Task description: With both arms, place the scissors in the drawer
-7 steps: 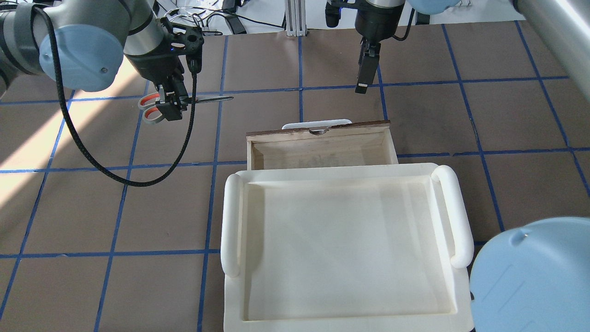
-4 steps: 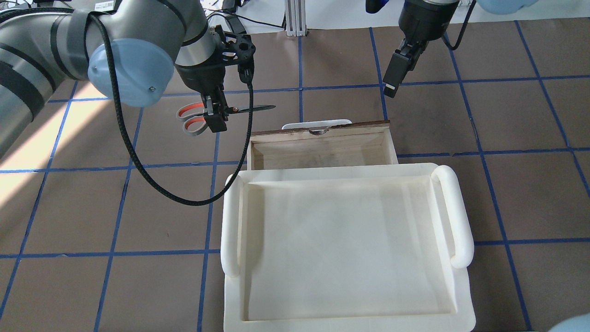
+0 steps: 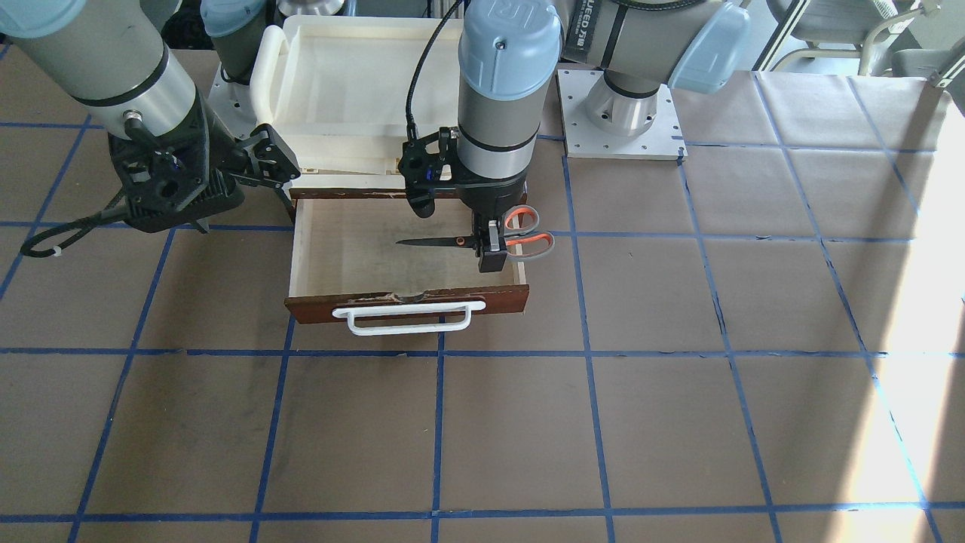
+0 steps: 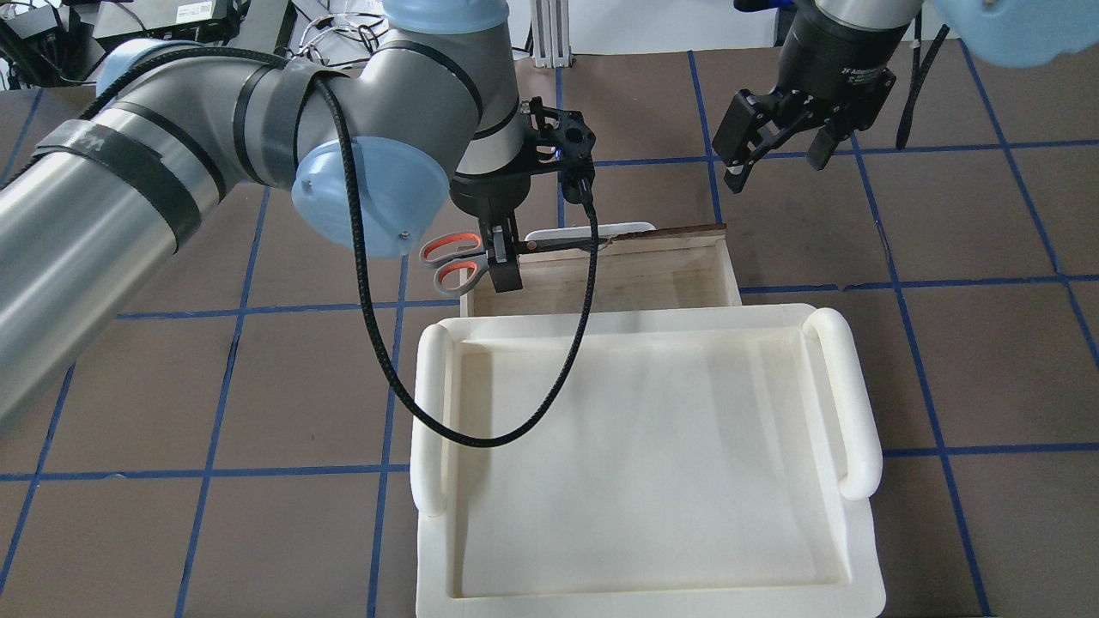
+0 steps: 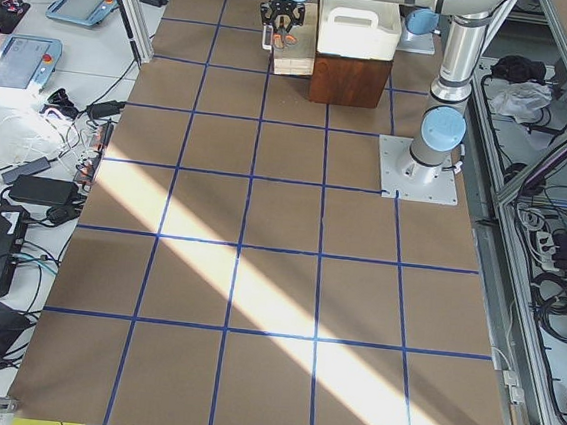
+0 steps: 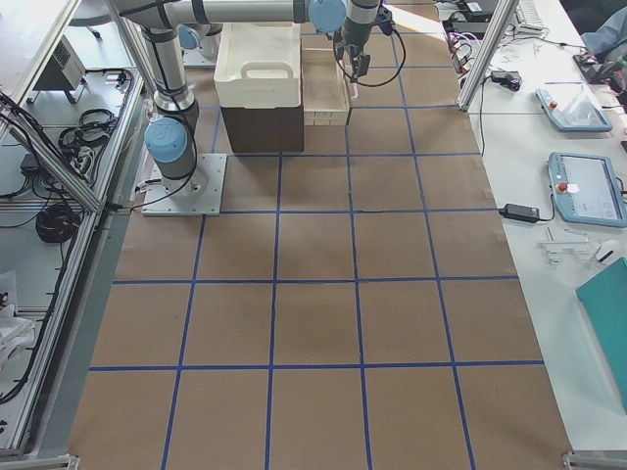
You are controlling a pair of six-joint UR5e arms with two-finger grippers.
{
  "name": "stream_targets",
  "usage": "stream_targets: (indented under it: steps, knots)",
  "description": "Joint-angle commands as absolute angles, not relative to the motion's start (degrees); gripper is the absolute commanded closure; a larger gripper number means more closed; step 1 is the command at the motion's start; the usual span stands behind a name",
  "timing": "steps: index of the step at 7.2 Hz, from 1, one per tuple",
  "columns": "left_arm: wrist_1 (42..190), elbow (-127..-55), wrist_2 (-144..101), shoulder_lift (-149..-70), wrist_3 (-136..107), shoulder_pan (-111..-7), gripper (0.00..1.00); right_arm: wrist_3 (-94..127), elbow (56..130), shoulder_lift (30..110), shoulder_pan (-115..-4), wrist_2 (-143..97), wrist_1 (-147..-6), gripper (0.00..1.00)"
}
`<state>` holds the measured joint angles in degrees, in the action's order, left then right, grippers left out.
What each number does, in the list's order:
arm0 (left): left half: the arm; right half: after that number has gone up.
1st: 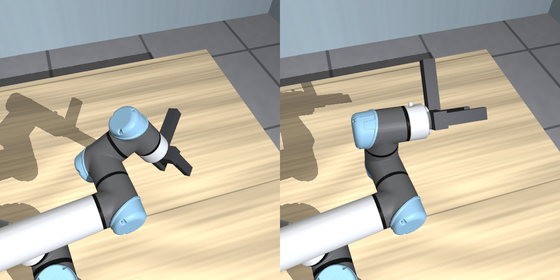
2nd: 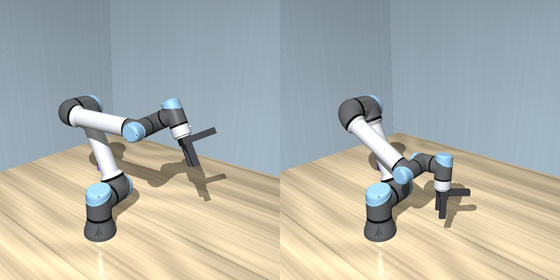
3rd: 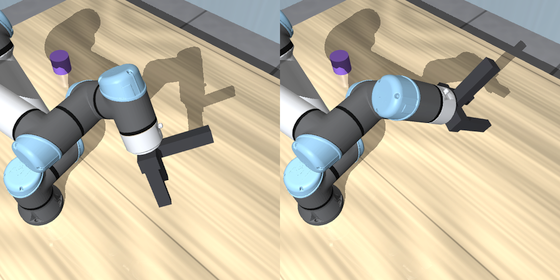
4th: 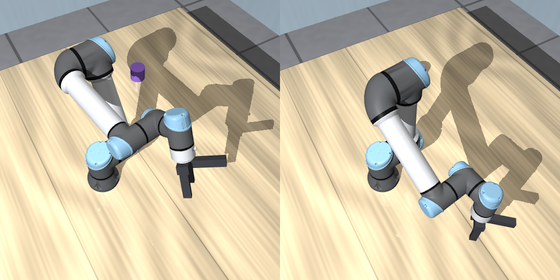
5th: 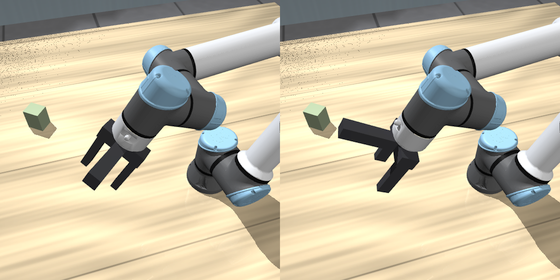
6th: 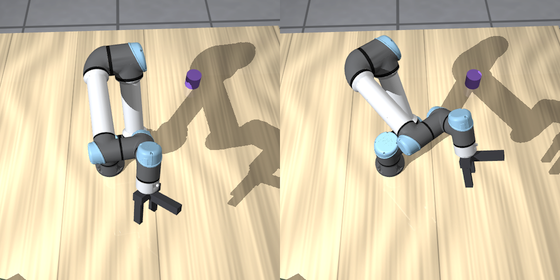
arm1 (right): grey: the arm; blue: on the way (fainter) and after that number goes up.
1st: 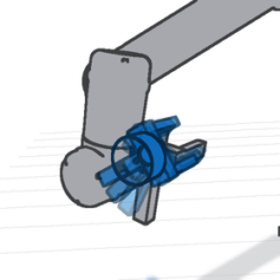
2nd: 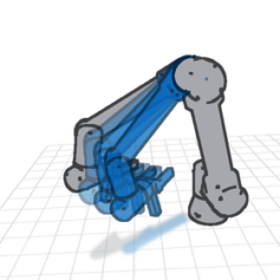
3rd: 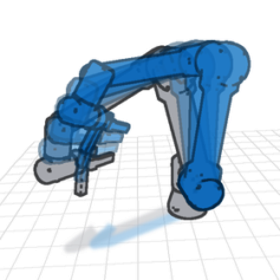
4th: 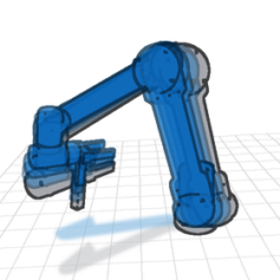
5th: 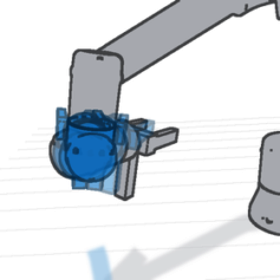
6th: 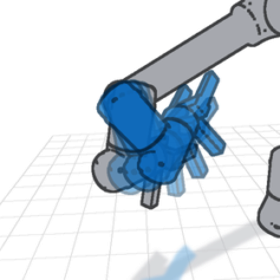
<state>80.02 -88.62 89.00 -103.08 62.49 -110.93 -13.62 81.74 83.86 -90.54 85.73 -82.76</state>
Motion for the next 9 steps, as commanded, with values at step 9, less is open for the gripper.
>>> stream_targets:
  steps: [9]
  knots:
    - [71.4, -95.1, 88.9, -106.4, 65.6, -115.8, 1.0, -0.4, 89.9, 94.5, -90.7, 88.9, -83.8, 0.0]
